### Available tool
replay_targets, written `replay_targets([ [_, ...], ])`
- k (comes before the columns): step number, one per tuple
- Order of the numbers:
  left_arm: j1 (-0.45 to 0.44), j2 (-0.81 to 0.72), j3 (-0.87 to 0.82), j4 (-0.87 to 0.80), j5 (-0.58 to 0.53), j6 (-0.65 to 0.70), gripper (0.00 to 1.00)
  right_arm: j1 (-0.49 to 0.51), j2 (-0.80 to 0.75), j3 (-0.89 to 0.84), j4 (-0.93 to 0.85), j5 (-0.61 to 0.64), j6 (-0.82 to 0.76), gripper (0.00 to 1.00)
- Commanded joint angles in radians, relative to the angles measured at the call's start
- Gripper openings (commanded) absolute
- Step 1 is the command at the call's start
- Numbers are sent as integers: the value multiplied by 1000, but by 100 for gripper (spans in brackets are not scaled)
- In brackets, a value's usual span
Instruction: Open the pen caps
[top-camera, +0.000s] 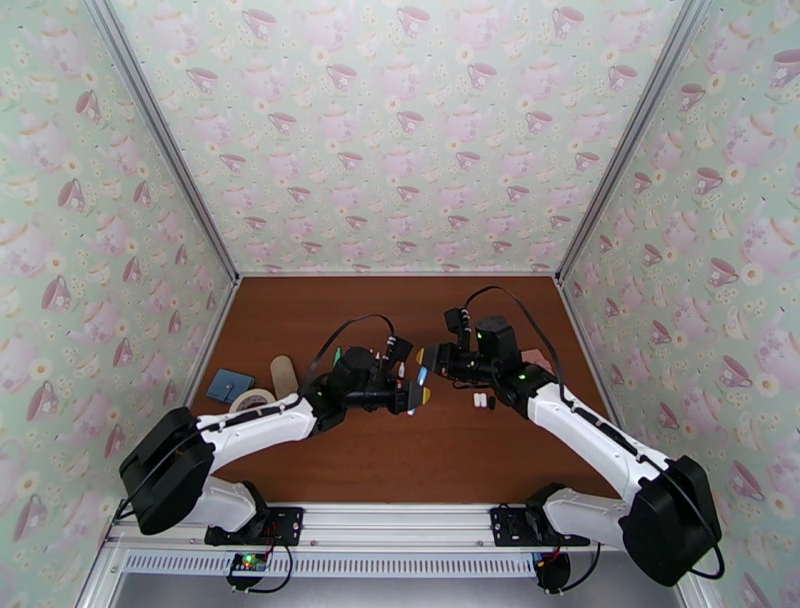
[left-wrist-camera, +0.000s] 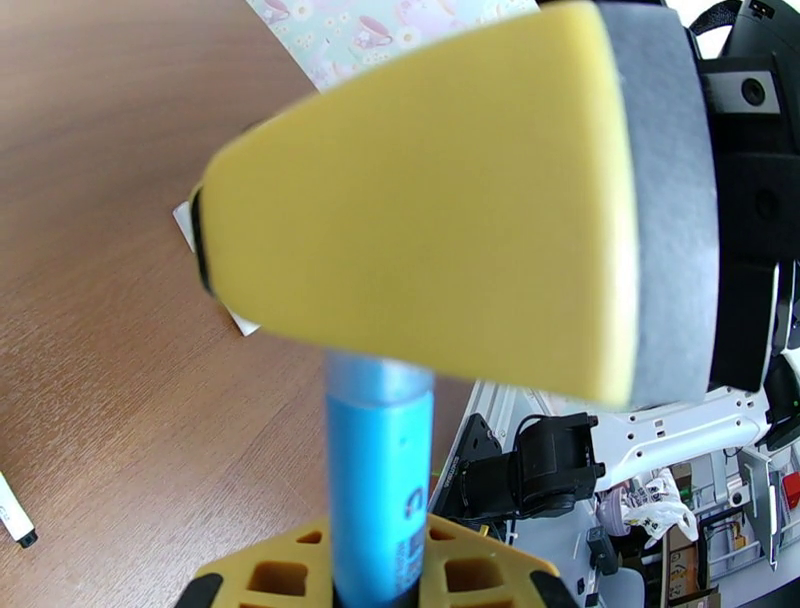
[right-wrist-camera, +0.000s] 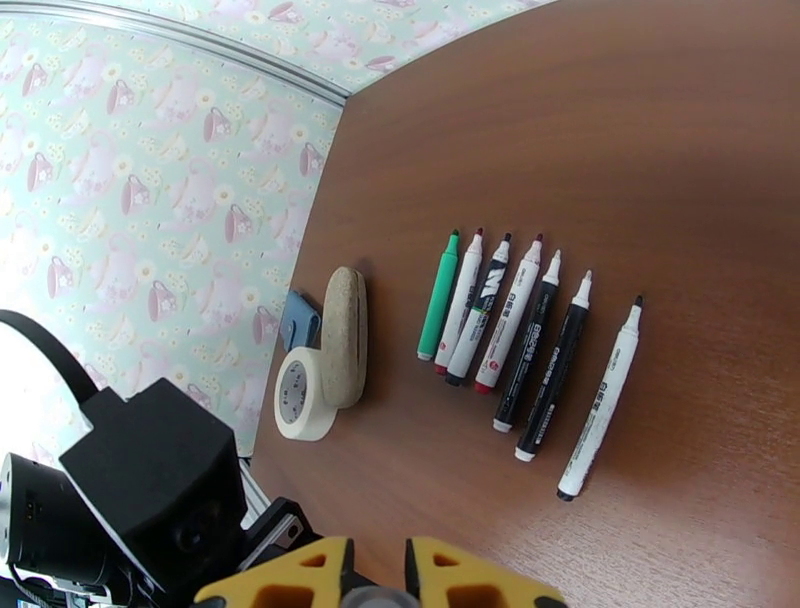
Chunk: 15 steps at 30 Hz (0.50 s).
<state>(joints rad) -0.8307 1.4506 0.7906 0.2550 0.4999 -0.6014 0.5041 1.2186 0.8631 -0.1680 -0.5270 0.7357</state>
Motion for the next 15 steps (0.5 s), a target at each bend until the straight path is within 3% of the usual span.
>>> replay_targets([
  [1, -21, -21, 51, -132, -58, 65, 2, 7, -6, 56, -50, 60, -22, 11],
  [6, -103, -30, 125, -363, -305, 193, 0, 3, -34, 109, -185, 258, -1, 3],
  [9, -127, -44, 119, -393, -358, 215, 0, -11, -40, 139, -234, 309, 15, 1],
  [12, -126, -71, 89, -361, -321, 209, 0, -31, -49, 156, -256, 328, 18, 0],
  [15, -84, -91, 34, -219, -91, 147, 0, -55, -68, 142, -178, 240, -2, 0],
])
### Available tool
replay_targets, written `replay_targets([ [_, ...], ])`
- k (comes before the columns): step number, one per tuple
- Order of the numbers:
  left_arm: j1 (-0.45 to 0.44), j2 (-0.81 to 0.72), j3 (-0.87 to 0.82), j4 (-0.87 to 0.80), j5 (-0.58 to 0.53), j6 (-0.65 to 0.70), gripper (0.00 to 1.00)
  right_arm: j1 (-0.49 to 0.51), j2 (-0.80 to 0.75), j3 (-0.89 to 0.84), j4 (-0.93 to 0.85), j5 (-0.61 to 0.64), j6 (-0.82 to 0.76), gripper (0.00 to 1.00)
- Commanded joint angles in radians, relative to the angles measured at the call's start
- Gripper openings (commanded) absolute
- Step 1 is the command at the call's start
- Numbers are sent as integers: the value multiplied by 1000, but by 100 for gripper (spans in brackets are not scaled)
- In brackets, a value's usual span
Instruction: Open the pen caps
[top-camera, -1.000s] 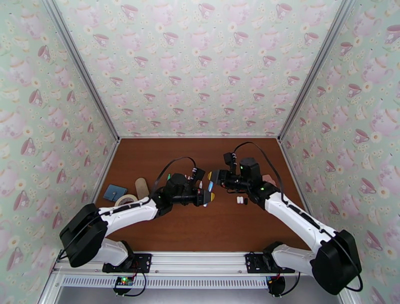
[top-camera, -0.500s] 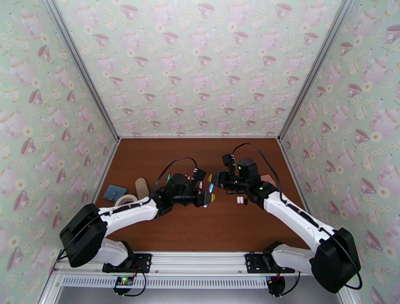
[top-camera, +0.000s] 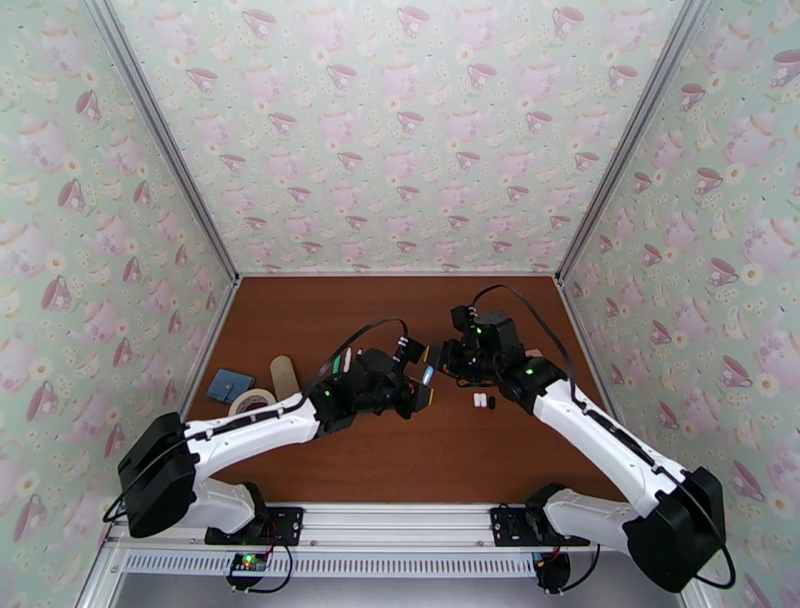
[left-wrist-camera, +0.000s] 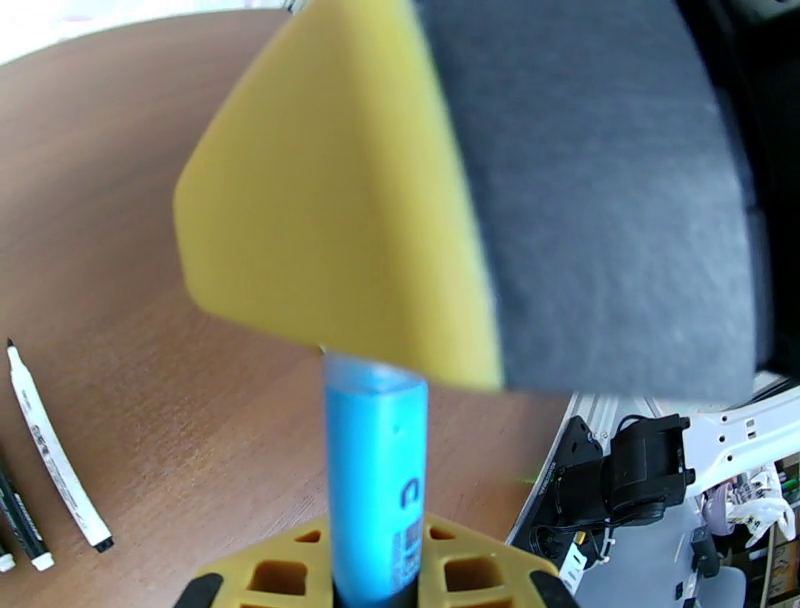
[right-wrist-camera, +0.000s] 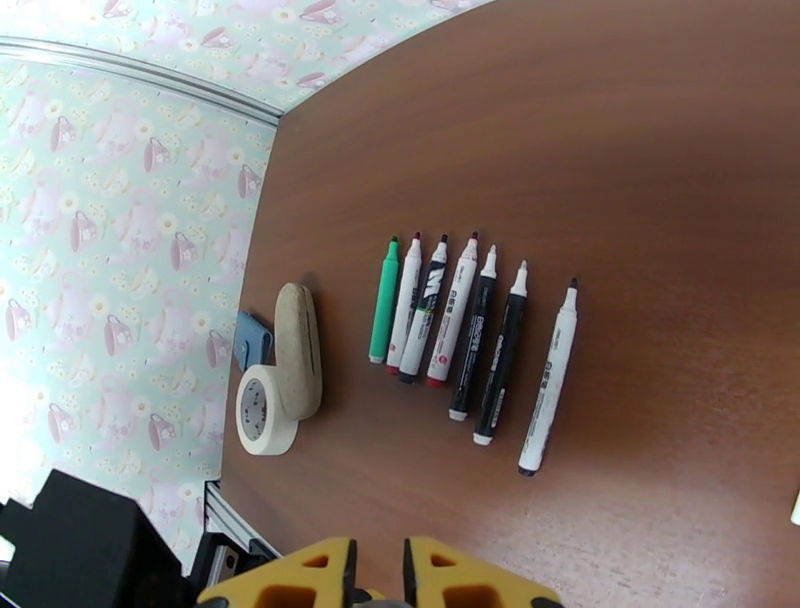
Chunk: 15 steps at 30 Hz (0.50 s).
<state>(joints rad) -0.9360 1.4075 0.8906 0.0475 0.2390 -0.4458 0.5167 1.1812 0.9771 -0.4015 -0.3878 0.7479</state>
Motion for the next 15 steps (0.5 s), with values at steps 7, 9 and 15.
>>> replay_targets([
  [7, 74, -70, -95, 157, 417, -120, 0, -101, -69, -24, 188, -36, -40, 0],
  [9, 73, -43, -68, 144, 492, -120, 0, -111, -78, -39, 226, -60, -37, 0],
  [15, 44, 10, -18, 31, 432, -54, 0, -135, -90, -22, 165, 18, -56, 0],
])
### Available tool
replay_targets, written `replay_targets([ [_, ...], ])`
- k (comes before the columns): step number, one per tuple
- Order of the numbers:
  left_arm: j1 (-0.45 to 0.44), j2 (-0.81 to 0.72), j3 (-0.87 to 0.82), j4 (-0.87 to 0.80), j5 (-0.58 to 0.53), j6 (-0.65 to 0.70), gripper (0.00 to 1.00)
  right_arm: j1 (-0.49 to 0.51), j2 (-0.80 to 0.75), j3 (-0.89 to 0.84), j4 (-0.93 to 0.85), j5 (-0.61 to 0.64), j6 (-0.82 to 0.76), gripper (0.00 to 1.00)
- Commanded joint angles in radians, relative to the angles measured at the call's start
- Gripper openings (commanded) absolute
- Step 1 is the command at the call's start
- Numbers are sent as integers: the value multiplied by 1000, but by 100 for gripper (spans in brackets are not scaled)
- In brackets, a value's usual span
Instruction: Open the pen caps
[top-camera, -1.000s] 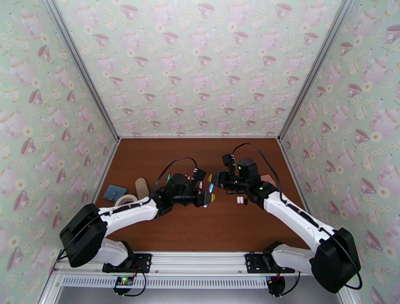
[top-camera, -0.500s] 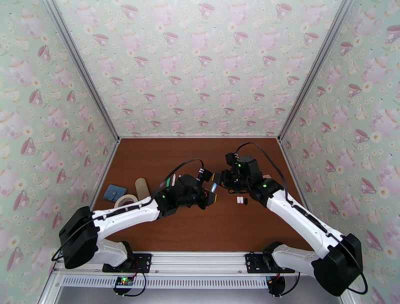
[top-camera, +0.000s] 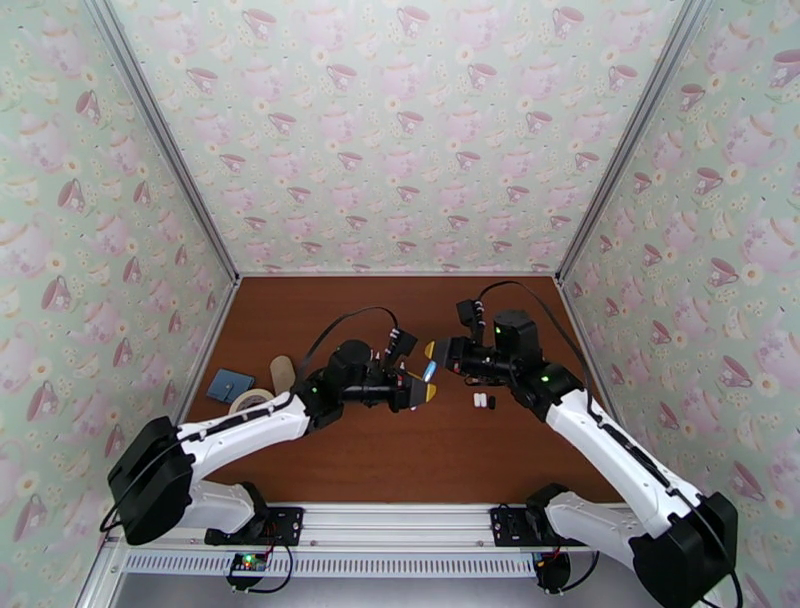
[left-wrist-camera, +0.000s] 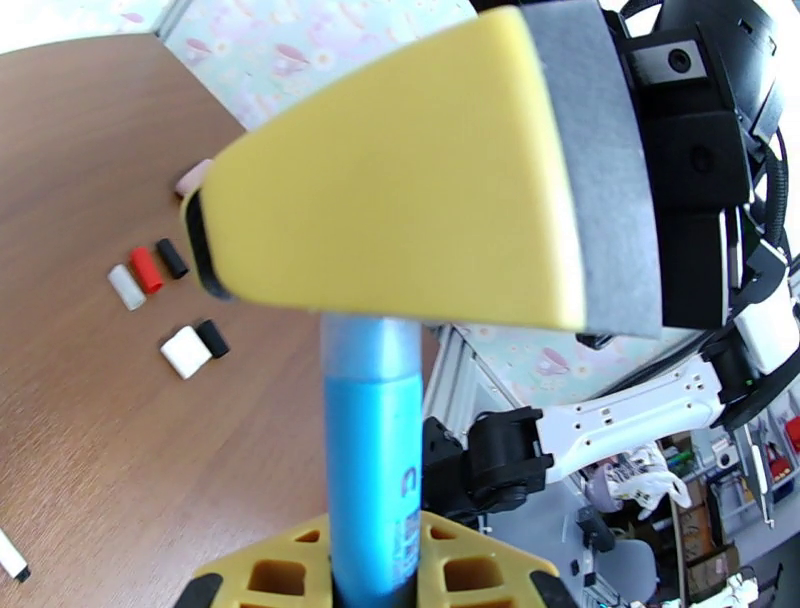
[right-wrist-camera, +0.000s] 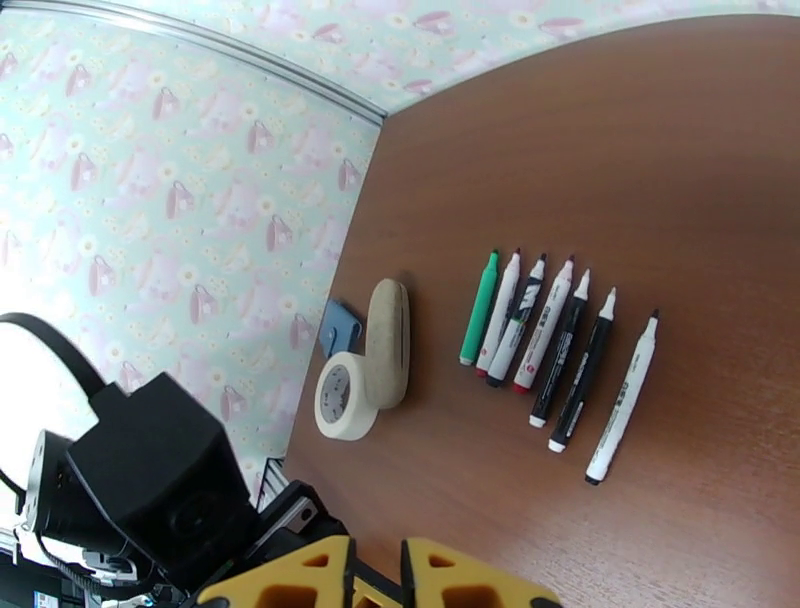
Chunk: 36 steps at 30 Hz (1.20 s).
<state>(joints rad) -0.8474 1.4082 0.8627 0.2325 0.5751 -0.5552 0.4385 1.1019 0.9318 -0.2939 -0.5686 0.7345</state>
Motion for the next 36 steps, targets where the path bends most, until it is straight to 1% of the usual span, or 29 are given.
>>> replay_targets([
  [1, -59, 8, 32, -217, 31, 96, 0, -57, -6, 44, -7, 259, -44, 0],
  [2, -79, 10, 64, -293, -56, 136, 0, -58, 1, 66, -73, 328, -43, 0],
  [3, -95, 15, 92, -347, -123, 168, 0, -59, 6, 77, -108, 368, -41, 0],
  [5, -126, 29, 128, -421, -235, 212, 0, -67, 2, 76, -135, 402, -32, 0],
  [9, -178, 39, 177, -453, -373, 264, 0, -87, -9, 71, -160, 422, -24, 0],
  [10, -183, 41, 179, -454, -381, 265, 0, -94, -11, 68, -160, 412, -24, 0],
  [14, -174, 31, 153, -381, -335, 213, 0, -105, -3, 55, -160, 379, -55, 0],
  [16, -163, 23, 143, -342, -325, 180, 0, -112, 13, 59, -200, 377, -87, 0],
  [21, -137, 4, 101, -309, -333, 139, 1, -113, 65, 75, -393, 522, -221, 0],
  [26, -107, -1, 81, -279, -325, 112, 2, -116, 135, 53, -506, 668, -260, 0],
  [32, -99, 1, 64, -270, -325, 119, 2, -175, 221, 1, -515, 723, -245, 0],
  [36, -94, 7, 63, -288, -325, 127, 2, -225, 267, -28, -472, 707, -246, 0],
])
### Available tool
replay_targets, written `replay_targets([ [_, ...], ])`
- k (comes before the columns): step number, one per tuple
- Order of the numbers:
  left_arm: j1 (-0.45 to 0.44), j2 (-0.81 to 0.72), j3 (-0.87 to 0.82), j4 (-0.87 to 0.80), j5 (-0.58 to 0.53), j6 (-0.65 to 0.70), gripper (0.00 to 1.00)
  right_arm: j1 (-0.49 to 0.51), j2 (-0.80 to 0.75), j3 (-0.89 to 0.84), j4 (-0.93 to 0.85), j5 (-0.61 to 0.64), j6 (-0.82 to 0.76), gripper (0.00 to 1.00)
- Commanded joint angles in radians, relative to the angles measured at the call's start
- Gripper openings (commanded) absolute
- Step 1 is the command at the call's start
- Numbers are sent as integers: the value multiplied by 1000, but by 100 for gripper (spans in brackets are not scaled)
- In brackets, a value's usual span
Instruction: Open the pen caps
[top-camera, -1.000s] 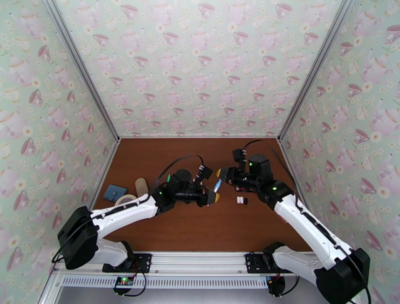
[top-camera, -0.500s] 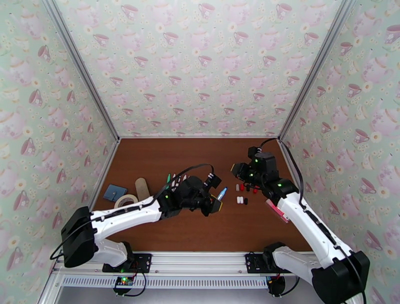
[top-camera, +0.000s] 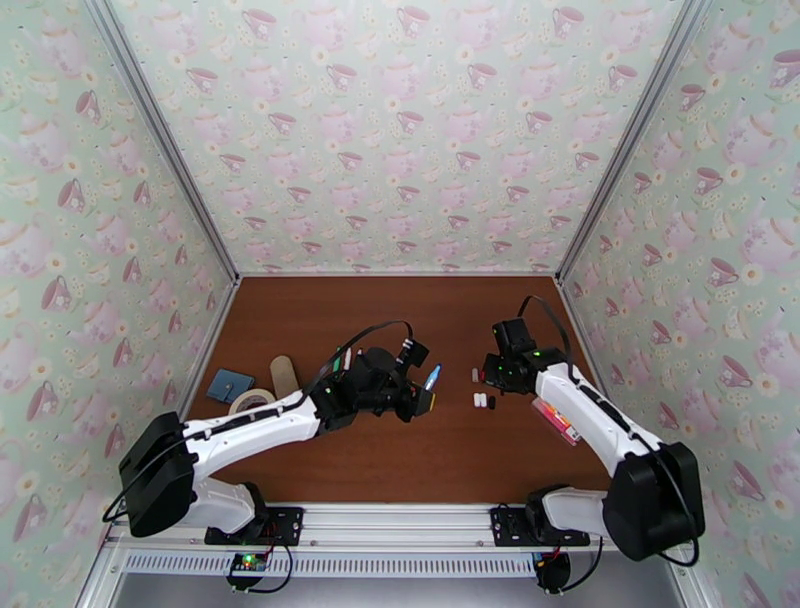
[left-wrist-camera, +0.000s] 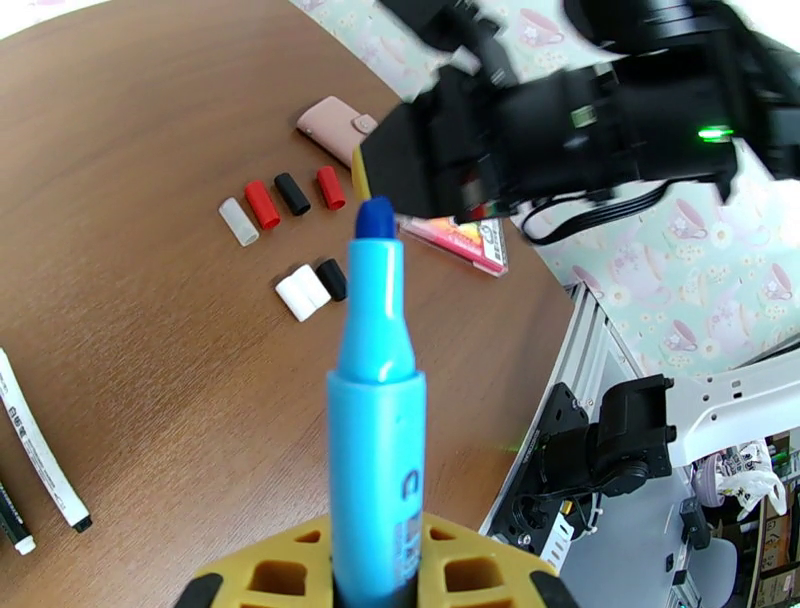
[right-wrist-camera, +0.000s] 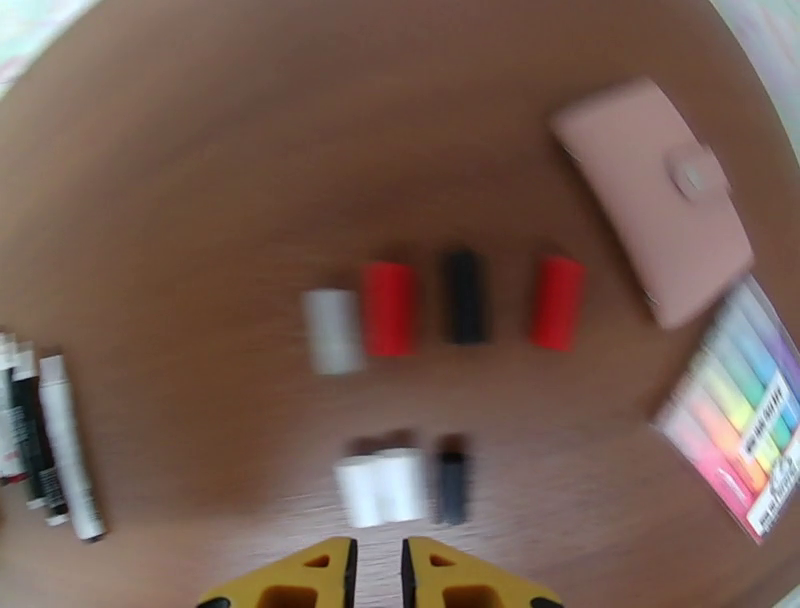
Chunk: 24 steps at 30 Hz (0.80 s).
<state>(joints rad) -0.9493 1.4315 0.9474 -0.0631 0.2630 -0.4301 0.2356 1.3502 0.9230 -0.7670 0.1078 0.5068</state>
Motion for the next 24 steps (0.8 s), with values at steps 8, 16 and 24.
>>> replay_targets([
  [8, 9, -7, -36, 42, -13, -12, 2, -71, 121, -27, 26, 27, -58, 0],
  [16, 7, 5, -54, 72, 27, -22, 2, -98, 182, -36, 62, 30, -98, 4],
  [24, 7, -5, -68, 74, 19, -32, 2, -98, 244, -24, 75, 1, -113, 5],
])
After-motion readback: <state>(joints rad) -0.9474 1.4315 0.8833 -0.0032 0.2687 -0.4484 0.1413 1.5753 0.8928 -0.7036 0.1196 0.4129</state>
